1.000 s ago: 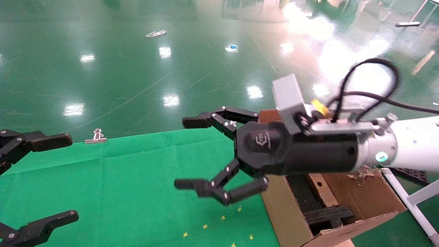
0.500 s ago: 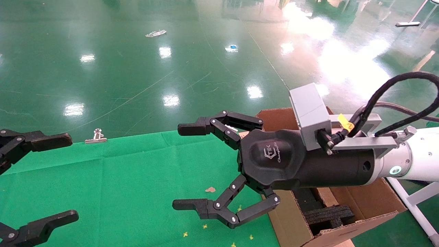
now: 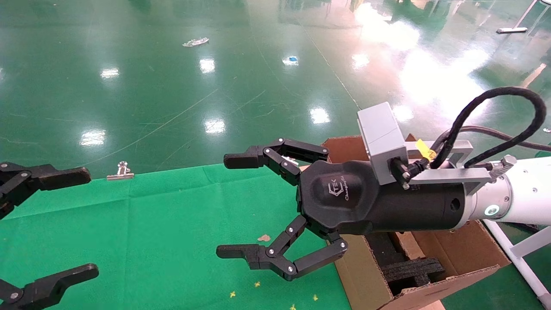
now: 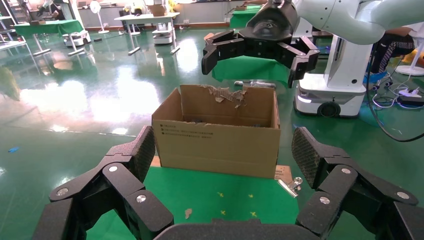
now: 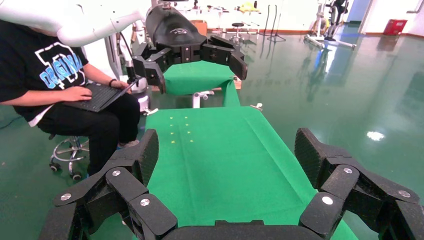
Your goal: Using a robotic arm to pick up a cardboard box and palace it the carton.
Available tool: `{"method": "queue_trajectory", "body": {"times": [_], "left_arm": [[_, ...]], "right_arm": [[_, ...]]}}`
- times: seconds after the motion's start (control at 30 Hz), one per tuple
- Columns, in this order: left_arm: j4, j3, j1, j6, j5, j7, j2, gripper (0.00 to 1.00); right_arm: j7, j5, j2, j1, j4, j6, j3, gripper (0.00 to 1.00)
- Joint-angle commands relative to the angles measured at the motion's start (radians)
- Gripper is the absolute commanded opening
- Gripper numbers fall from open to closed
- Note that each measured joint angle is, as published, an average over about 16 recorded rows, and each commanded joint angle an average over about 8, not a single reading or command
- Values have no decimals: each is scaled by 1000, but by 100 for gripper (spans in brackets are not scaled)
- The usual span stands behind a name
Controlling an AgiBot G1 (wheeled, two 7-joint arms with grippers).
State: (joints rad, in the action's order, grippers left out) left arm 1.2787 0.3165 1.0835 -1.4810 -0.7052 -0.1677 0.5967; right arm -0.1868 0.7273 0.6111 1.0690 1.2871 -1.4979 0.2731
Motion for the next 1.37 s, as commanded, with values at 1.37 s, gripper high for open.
{"method": "queue_trajectory", "body": {"times": [1.37], "left_arm": [[0, 0, 0, 0, 0, 0, 0, 100]], "right_arm": [[-2, 5, 0, 8, -6, 4, 11, 100]]}}
